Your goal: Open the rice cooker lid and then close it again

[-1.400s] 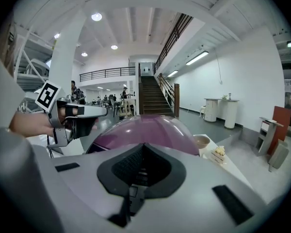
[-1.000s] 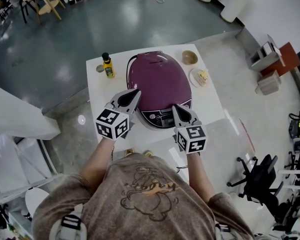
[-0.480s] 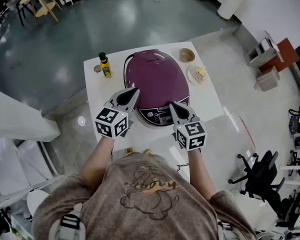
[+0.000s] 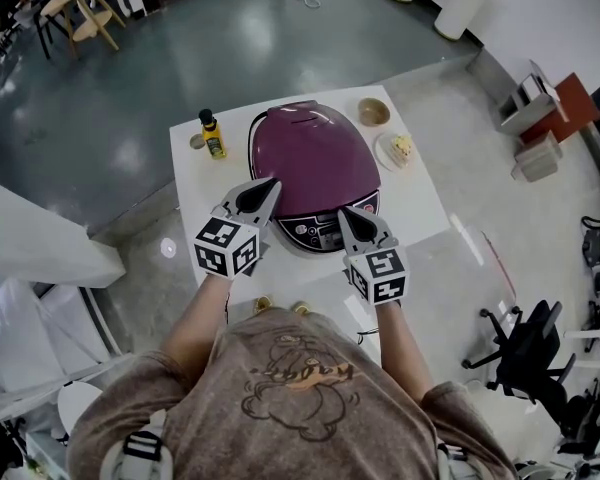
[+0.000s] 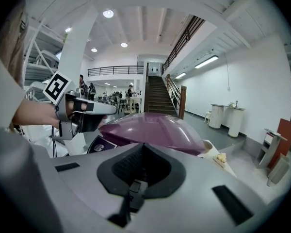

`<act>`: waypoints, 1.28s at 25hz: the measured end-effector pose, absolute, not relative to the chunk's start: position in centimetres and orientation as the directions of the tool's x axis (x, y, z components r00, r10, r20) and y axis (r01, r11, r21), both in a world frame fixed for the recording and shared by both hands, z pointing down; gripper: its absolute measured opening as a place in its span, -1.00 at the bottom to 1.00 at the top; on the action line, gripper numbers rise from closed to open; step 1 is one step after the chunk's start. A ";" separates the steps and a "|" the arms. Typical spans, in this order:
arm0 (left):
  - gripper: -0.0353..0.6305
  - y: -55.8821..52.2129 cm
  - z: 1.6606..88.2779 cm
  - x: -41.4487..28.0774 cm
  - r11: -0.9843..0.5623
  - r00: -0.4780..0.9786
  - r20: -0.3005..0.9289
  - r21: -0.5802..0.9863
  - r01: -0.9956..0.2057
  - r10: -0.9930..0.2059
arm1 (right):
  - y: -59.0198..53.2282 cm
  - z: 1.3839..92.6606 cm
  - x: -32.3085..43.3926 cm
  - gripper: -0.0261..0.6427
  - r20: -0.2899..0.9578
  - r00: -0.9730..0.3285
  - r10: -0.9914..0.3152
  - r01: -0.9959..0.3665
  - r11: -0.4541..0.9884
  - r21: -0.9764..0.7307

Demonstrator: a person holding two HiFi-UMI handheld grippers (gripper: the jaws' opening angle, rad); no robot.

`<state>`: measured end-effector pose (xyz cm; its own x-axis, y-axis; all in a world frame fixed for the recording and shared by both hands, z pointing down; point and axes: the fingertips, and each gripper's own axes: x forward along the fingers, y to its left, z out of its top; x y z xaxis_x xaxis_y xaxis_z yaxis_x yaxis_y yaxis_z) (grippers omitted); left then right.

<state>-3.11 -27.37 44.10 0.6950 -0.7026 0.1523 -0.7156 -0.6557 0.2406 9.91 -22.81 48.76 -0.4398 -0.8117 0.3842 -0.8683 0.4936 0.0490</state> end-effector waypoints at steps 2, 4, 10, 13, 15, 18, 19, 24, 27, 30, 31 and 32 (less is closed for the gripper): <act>-0.83 -27.5 44.1 -3.0 -0.657 0.695 0.153 0.236 -0.716 -0.702 | -22.8 48.8 9.9 -0.91 0.382 -0.442 -0.812 -0.868 0.495 0.048; -0.83 -27.6 44.1 -2.9 -0.661 0.697 0.154 0.229 -0.715 -0.701 | -22.9 48.8 9.9 -0.91 0.378 -0.443 -0.813 -0.867 0.496 0.051; -0.83 -28.1 42.7 -2.8 -0.664 0.686 0.121 0.178 -0.726 -0.718 | -22.9 48.5 10.0 -0.91 0.354 -0.443 -0.824 -0.871 0.489 0.047; -0.83 -29.3 41.0 -3.3 -0.659 0.676 0.090 0.160 -0.735 -0.732 | -22.9 48.5 10.2 -0.91 0.342 -0.451 -0.824 -0.870 0.492 0.040; -0.83 -30.0 39.7 -3.4 -0.670 0.686 0.078 0.160 -0.725 -0.723 | -23.0 48.5 10.2 -0.91 0.342 -0.456 -0.822 -0.867 0.497 0.038; -0.83 -30.5 38.6 -3.1 -0.690 0.704 0.093 0.143 -0.709 -0.704 | -22.9 48.5 10.2 -0.91 0.345 -0.464 -0.816 -0.863 0.504 0.030; -0.83 -30.6 38.5 -3.0 -0.696 0.710 0.100 0.143 -0.703 -0.697 | -22.9 48.5 10.2 -0.91 0.345 -0.467 -0.814 -0.862 0.506 0.028; -0.83 -31.1 37.8 -2.8 -0.723 0.736 0.121 0.137 -0.677 -0.666 | -23.0 48.7 10.2 -0.91 0.349 -0.479 -0.806 -0.857 0.514 0.012; -0.83 -31.4 36.7 -3.1 -0.726 0.737 0.107 0.130 -0.676 -0.667 | -23.0 48.7 10.1 -0.91 0.350 -0.482 -0.804 -0.856 0.517 0.008; -0.83 -32.0 35.3 -3.5 -0.726 0.738 0.079 0.138 -0.674 -0.671 | -22.8 48.7 10.1 -0.91 0.353 -0.484 -0.801 -0.855 0.519 0.006; -0.83 -32.2 34.9 -3.6 -0.728 0.740 0.073 0.141 -0.671 -0.669 | -22.8 48.7 10.1 -0.91 0.353 -0.486 -0.799 -0.854 0.521 0.005; -0.83 -32.5 34.5 -3.7 -0.731 0.743 0.070 0.143 -0.668 -0.665 | -22.8 48.7 10.1 -0.91 0.353 -0.488 -0.798 -0.852 0.523 0.004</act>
<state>-3.73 -32.52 34.50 0.7431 -0.6654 0.0704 -0.6677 -0.7305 0.1432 10.13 -22.82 48.68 -0.4883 -0.7980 0.3533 -0.8523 0.5231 0.0036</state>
